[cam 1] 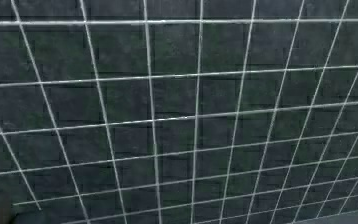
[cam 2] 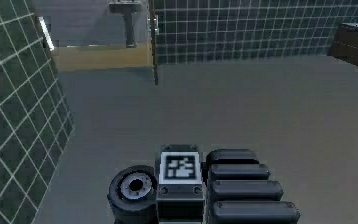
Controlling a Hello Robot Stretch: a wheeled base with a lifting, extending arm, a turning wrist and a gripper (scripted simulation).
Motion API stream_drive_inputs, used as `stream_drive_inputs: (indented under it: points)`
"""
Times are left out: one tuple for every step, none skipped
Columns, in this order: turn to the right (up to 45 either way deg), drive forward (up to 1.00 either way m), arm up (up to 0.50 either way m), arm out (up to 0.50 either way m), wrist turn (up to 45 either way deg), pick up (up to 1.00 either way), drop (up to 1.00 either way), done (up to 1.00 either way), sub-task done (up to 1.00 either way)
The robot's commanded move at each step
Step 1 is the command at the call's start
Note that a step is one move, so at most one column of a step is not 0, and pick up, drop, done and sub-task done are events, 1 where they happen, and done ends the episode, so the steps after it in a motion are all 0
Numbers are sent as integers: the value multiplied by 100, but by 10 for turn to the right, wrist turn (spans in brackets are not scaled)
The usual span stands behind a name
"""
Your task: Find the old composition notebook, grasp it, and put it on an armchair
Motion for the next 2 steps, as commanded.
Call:
stream_drive_inputs:
  points:
    - [450, 0, 0, 0, 0, 0, 0, 0, 0]
    - [450, 0, 0, 0, 0, 0, 0, 0, 0]
